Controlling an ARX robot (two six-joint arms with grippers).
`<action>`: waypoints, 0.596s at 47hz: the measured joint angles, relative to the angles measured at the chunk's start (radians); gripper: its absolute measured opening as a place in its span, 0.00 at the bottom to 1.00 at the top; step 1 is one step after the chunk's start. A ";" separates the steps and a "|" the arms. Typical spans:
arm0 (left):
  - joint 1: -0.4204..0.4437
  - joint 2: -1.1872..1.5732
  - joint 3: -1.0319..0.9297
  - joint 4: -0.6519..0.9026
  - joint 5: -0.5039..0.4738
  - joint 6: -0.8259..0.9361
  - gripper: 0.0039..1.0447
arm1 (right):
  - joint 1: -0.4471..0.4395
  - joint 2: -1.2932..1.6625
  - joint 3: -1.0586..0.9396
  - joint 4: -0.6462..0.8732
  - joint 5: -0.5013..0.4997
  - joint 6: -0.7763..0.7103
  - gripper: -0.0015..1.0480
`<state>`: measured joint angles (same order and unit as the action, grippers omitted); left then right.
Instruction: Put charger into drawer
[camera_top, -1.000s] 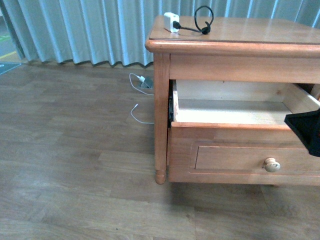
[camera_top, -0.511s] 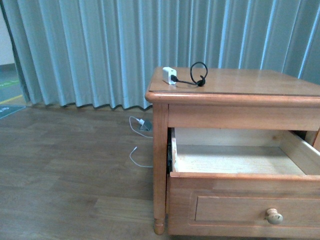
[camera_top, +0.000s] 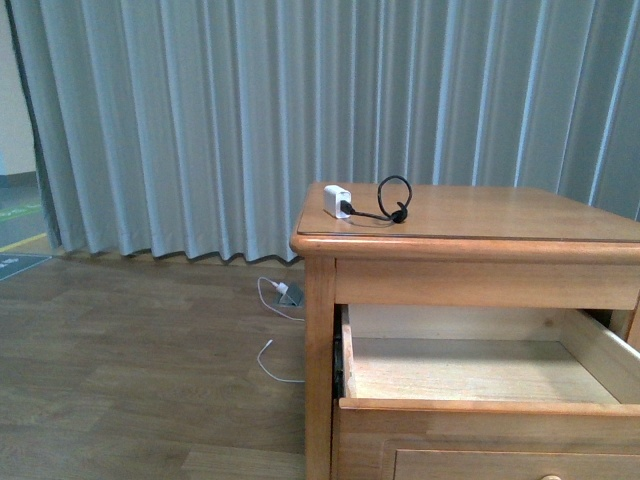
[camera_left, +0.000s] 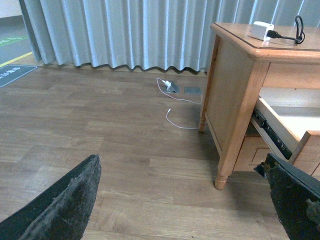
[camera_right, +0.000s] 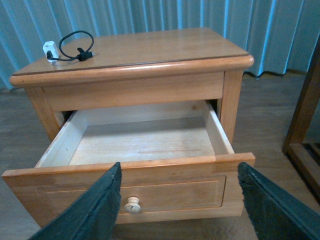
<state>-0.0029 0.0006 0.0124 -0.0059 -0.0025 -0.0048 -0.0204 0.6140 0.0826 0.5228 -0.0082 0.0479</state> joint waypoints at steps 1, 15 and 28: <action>0.000 0.000 0.000 0.000 0.000 0.000 0.95 | 0.007 -0.011 -0.003 -0.004 0.001 -0.007 0.56; 0.000 0.000 0.000 0.000 0.000 0.000 0.95 | 0.017 -0.097 -0.032 -0.056 0.007 -0.042 0.56; 0.000 0.000 0.000 0.000 0.000 0.000 0.95 | 0.017 -0.097 -0.032 -0.056 0.007 -0.042 0.92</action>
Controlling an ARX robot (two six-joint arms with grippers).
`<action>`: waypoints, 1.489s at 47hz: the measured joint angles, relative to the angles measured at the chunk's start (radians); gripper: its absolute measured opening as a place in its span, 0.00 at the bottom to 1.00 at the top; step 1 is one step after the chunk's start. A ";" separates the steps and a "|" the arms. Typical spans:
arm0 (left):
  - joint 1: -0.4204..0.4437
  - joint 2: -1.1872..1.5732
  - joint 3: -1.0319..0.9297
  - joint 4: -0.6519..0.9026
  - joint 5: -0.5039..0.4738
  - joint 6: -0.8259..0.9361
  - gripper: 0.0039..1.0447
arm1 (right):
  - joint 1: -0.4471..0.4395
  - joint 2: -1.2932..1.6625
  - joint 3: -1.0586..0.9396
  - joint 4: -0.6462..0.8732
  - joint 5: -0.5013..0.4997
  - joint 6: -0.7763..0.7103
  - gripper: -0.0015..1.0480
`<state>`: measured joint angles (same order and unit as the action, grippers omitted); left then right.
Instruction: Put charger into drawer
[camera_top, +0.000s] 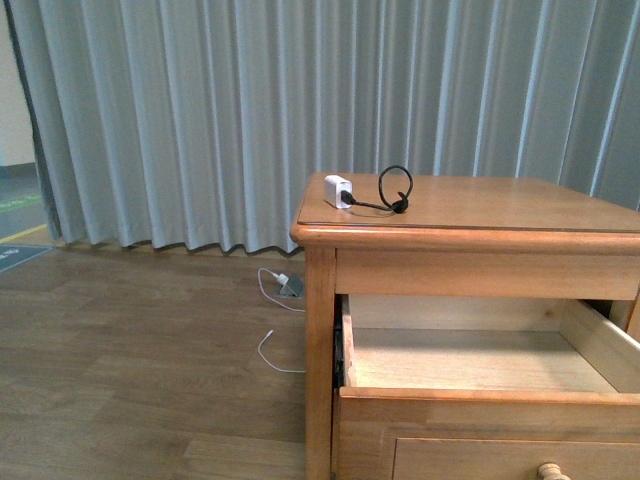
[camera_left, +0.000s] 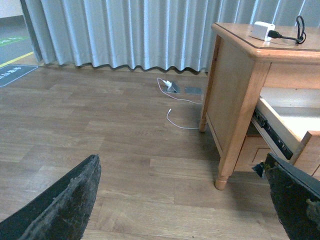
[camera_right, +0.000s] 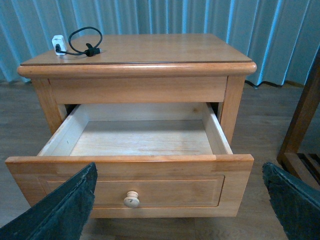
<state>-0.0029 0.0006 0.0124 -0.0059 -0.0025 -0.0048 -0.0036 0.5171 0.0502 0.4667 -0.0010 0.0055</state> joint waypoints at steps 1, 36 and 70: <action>0.000 0.000 0.000 0.000 0.000 0.000 0.95 | 0.000 0.000 0.000 0.000 0.000 0.000 0.92; -0.216 0.555 0.196 0.223 -0.181 -0.087 0.95 | 0.000 0.000 0.000 0.000 0.000 -0.001 0.92; -0.369 1.940 1.497 0.181 -0.210 -0.287 0.95 | 0.000 0.000 0.000 0.000 0.000 -0.001 0.92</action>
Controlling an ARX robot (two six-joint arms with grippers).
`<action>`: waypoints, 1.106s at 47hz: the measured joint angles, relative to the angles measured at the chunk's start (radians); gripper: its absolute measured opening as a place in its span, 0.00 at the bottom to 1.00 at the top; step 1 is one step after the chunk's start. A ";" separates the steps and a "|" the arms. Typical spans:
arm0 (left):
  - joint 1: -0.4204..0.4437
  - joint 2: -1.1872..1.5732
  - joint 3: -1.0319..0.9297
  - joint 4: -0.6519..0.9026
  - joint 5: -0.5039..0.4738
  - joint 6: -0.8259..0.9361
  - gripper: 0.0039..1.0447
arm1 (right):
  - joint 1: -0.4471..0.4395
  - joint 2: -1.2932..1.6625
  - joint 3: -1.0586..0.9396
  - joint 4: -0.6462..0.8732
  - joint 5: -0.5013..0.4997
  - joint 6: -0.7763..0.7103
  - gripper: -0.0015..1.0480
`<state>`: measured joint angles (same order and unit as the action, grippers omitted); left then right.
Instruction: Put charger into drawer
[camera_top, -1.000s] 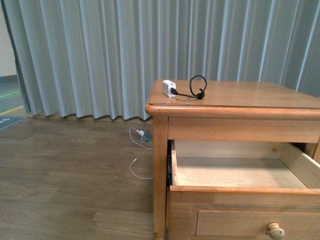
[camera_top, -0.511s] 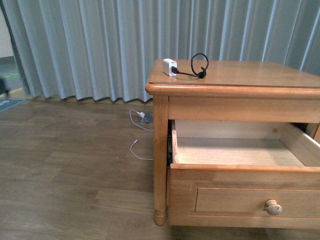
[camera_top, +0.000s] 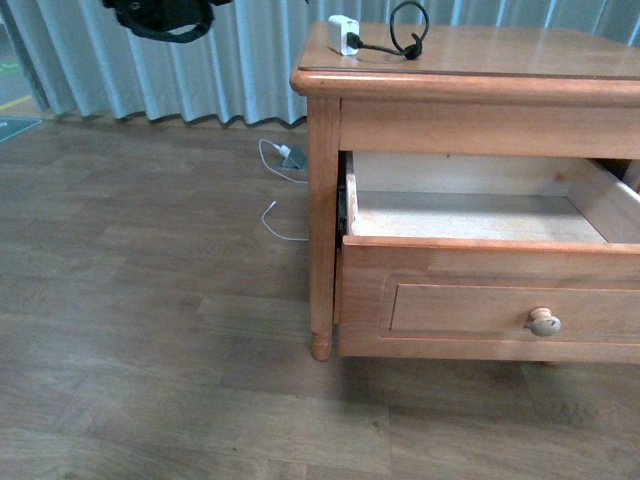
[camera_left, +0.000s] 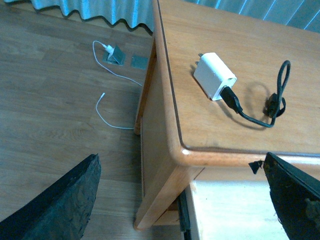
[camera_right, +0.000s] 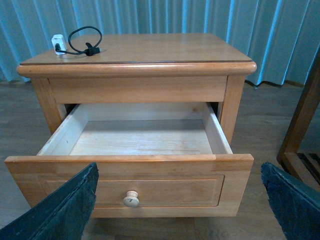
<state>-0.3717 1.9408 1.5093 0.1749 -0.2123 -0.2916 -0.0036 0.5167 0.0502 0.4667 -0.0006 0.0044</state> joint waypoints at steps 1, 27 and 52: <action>-0.003 0.023 0.027 -0.007 -0.005 -0.002 0.95 | 0.000 0.000 0.000 0.000 0.000 0.000 0.92; -0.074 0.679 1.075 -0.435 -0.118 -0.140 0.95 | 0.000 0.000 0.000 0.000 0.000 0.000 0.92; -0.068 0.834 1.376 -0.611 -0.201 -0.109 0.65 | 0.000 0.000 0.000 0.000 0.000 0.000 0.92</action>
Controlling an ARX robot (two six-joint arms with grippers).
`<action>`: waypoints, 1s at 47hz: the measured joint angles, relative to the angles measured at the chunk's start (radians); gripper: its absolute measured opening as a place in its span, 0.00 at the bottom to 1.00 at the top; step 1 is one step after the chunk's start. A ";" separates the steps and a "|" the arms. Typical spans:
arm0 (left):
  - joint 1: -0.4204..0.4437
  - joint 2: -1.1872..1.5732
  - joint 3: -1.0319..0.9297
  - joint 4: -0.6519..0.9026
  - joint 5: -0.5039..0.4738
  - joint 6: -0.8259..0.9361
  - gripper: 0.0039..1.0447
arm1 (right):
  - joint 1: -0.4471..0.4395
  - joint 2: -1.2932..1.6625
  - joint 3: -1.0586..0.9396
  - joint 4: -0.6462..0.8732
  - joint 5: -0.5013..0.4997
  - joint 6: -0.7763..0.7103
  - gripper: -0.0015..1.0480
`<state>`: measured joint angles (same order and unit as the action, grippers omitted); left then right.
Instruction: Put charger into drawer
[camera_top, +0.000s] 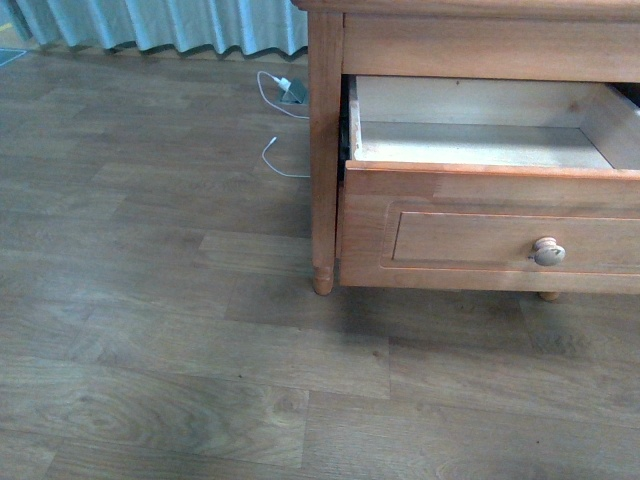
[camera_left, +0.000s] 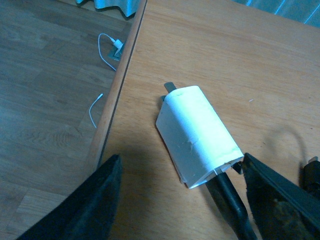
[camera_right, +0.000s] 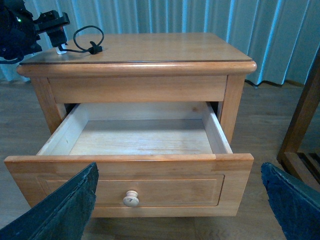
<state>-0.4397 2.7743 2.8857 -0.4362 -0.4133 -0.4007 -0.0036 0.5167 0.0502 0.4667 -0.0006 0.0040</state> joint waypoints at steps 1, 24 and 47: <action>0.000 0.000 0.000 0.000 0.000 0.000 0.65 | 0.000 0.000 0.000 0.000 0.000 0.000 0.92; 0.011 -0.128 -0.258 0.140 0.037 -0.003 0.16 | 0.000 0.000 0.000 0.000 0.000 0.000 0.92; -0.071 -0.597 -0.993 0.554 0.214 0.022 0.16 | 0.000 0.000 0.000 0.000 0.000 0.000 0.92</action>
<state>-0.5102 2.1773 1.8927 0.1173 -0.1989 -0.3786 -0.0036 0.5171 0.0502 0.4667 -0.0006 0.0044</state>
